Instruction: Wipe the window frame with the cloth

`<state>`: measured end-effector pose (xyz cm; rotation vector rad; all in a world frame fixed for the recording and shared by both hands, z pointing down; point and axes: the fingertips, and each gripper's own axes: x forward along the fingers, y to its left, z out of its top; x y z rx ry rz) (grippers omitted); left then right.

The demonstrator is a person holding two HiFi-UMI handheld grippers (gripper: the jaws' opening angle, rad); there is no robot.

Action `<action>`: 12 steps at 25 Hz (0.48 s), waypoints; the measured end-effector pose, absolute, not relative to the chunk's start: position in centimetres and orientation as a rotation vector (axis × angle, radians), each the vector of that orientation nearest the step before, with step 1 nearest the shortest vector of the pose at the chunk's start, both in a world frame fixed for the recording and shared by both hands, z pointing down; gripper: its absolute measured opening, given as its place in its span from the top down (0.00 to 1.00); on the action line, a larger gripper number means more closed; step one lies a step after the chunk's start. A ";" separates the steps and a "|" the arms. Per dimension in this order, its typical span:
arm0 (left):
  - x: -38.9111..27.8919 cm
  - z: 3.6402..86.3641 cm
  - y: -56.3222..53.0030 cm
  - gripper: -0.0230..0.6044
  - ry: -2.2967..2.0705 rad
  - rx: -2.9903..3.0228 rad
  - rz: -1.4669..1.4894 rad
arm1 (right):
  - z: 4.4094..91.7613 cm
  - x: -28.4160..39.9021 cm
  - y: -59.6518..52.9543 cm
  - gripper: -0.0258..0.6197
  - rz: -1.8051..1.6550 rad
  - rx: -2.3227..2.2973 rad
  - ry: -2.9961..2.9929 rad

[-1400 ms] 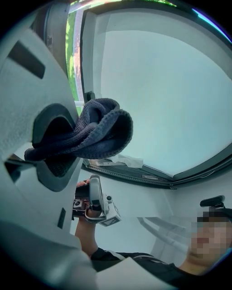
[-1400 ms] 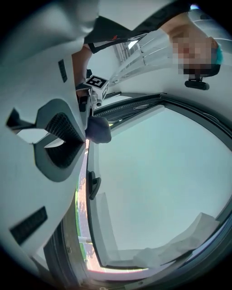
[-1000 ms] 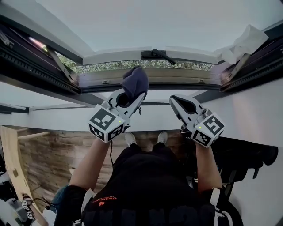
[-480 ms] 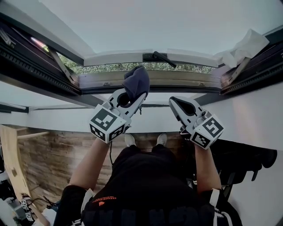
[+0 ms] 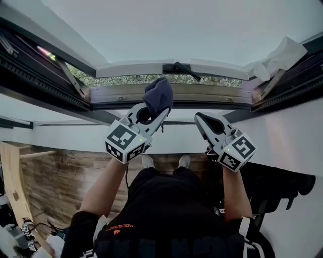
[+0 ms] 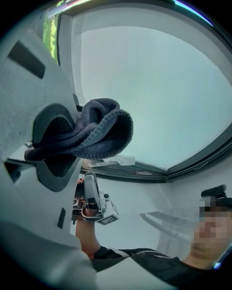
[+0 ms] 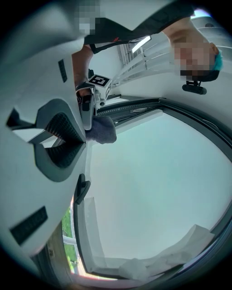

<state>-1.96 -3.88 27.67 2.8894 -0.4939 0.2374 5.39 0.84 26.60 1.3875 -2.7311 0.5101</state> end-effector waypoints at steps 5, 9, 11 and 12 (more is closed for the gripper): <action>-1.7 27.7 -3.8 0.88 -0.495 2.885 0.243 | 26.9 5.5 0.9 0.95 0.523 1.363 -2.732; -1.8 27.9 -3.8 0.88 -0.498 2.881 0.249 | 27.3 5.2 1.0 0.95 0.532 1.336 -2.729; -1.8 28.1 -3.8 0.88 -0.497 2.877 0.253 | 27.4 4.9 1.1 0.95 0.533 1.325 -2.730; -1.9 28.2 -3.8 0.88 -0.497 2.875 0.257 | 27.4 4.8 1.1 0.95 0.534 1.320 -2.731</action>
